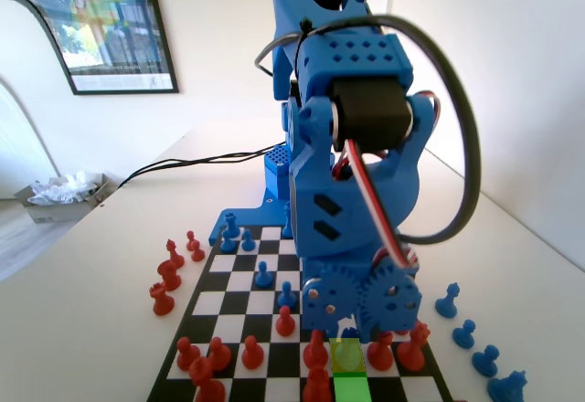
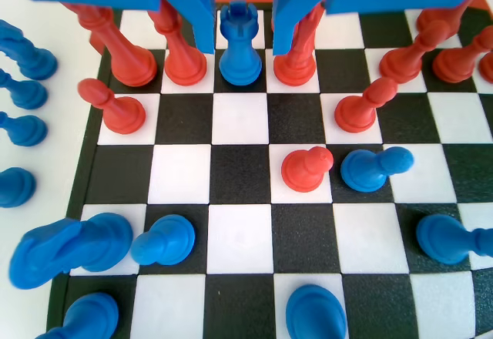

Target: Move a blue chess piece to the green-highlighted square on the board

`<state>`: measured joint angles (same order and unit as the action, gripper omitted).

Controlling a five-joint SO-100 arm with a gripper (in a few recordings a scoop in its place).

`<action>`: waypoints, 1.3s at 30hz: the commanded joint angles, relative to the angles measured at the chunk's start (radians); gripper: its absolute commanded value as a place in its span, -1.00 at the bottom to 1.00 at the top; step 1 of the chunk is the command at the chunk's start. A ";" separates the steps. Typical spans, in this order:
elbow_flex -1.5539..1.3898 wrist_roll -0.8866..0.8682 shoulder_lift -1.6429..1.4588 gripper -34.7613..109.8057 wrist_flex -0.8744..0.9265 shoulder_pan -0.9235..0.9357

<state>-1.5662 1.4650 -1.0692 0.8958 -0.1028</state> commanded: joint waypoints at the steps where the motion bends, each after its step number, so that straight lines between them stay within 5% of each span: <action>1: 0.066 0.005 -0.038 -0.36 -0.002 -0.015; 39: 0.071 0.025 -0.017 -0.39 -0.012 -0.009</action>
<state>-1.5324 1.4772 -1.0508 0.8790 -0.1012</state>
